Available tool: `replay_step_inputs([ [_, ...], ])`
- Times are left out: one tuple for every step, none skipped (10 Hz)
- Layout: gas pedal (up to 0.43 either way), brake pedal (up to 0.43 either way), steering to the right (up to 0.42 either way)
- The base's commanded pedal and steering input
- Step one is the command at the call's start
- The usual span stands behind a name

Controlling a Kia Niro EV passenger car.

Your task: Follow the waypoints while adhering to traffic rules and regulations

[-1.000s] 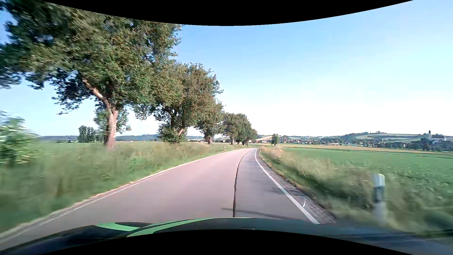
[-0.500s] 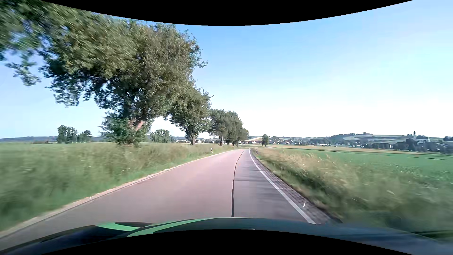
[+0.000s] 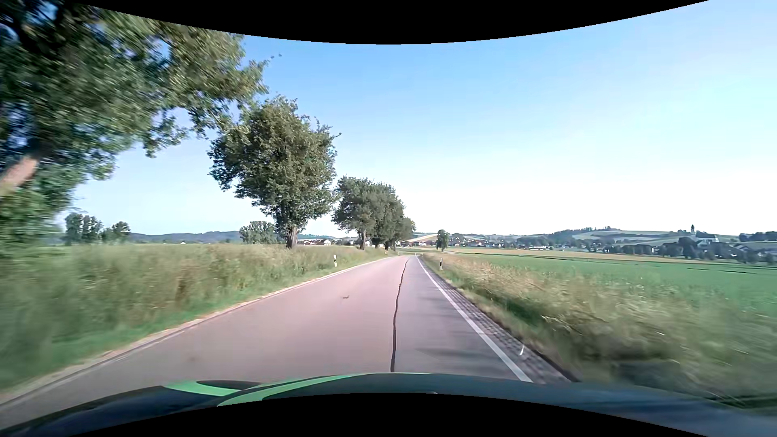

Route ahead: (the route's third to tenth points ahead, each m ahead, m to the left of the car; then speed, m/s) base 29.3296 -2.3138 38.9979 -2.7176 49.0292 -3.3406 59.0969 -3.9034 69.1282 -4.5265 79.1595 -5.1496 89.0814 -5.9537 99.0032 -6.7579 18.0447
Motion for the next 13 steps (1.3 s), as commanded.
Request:
replay_step_inputs([
  [0.138, 0.000, 0.013],
  [0.138, 0.000, 0.011],
  [0.138, 0.000, 0.010],
  [0.138, 0.000, 0.010],
  [0.130, 0.000, 0.010],
  [0.130, 0.000, 0.010],
  [0.118, 0.000, 0.010],
  [0.118, 0.000, 0.010],
  [0.118, 0.000, 0.009],
  [0.118, 0.000, 0.008],
  [0.118, 0.000, 0.006],
  [0.110, 0.000, 0.005],
  [0.110, 0.000, 0.006],
])
